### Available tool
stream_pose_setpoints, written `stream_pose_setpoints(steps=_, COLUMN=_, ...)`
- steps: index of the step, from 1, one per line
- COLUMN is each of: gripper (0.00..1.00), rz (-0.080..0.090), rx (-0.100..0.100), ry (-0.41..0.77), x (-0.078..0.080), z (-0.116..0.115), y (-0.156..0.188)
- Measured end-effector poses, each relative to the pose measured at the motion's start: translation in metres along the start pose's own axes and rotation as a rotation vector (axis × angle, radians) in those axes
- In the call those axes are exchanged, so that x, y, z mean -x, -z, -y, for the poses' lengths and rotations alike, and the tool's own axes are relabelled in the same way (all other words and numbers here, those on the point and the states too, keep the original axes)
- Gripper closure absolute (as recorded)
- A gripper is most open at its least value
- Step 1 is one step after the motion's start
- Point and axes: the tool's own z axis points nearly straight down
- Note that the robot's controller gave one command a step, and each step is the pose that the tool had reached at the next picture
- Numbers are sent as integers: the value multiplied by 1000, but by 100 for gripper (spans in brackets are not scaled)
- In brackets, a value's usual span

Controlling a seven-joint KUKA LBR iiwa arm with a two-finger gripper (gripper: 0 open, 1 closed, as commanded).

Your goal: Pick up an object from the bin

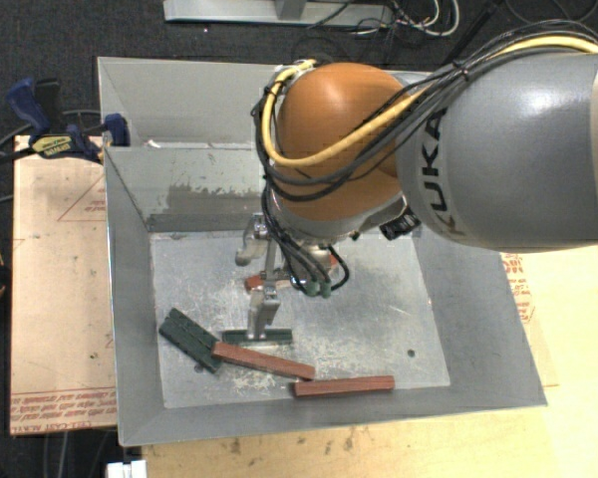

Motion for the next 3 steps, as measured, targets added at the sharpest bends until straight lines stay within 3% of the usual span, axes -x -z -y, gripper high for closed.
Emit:
stream_pose_setpoints(steps=1, gripper=0, rz=8, rx=2, ry=-4, x=2, z=1, y=4)
stream_pose_setpoints(steps=2, gripper=0, rz=15, rx=4, ry=22, x=3, z=-2, y=-42)
stream_pose_setpoints(steps=3, gripper=0, rz=13, rx=3, ry=30, x=3, z=-1, y=-59)
